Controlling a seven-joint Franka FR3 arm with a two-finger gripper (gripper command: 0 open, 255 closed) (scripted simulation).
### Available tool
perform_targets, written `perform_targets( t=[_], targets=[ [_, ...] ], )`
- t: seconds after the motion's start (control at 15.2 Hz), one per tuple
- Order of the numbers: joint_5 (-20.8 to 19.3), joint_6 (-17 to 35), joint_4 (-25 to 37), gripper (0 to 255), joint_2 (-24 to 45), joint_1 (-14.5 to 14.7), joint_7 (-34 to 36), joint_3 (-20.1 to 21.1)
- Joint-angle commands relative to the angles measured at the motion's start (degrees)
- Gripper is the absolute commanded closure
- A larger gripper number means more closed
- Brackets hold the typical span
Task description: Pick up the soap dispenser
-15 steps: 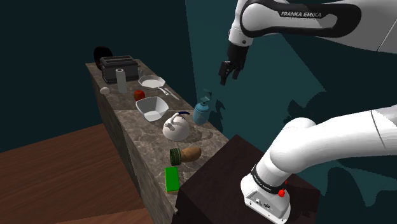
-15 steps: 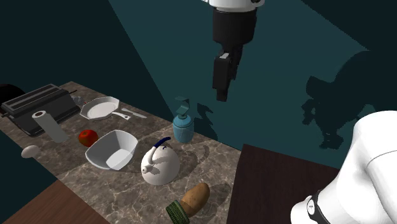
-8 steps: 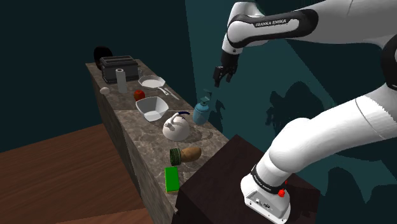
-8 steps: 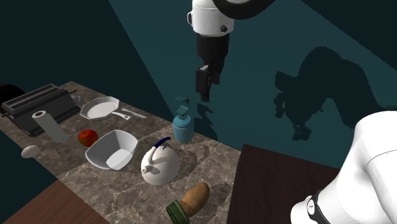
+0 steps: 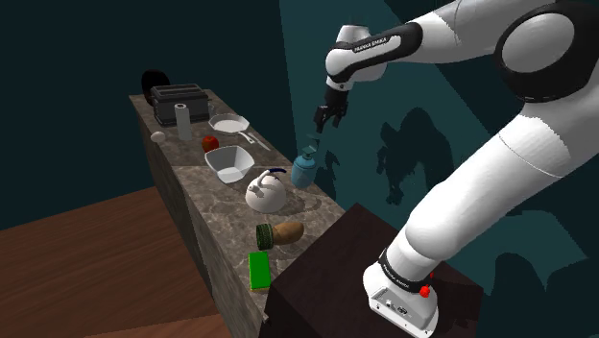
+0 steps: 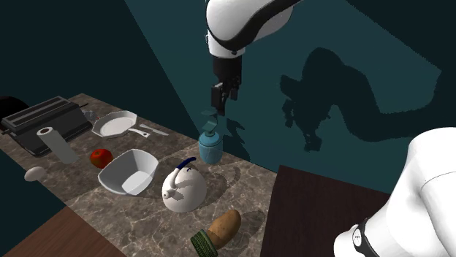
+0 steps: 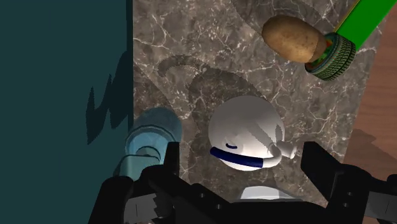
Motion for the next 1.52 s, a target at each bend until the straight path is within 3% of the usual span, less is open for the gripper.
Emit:
perform_targets(
  t=[0.0, 0.46, 1.06, 1.45],
  targets=[
    [1.71, 1.93, 3.01, 0, 4.89, -0.27, -2.14, -1.32],
    [9.52, 6.31, 13.81, 0, 20.84, -2.78, -9.37, -3.31],
    [18.30, 6.12, 32.92, 0, 40.99, -9.69, -15.75, -1.53],
    [19.36, 9.44, 32.16, 0, 43.63, -10.21, -16.43, -0.75]
  ],
)
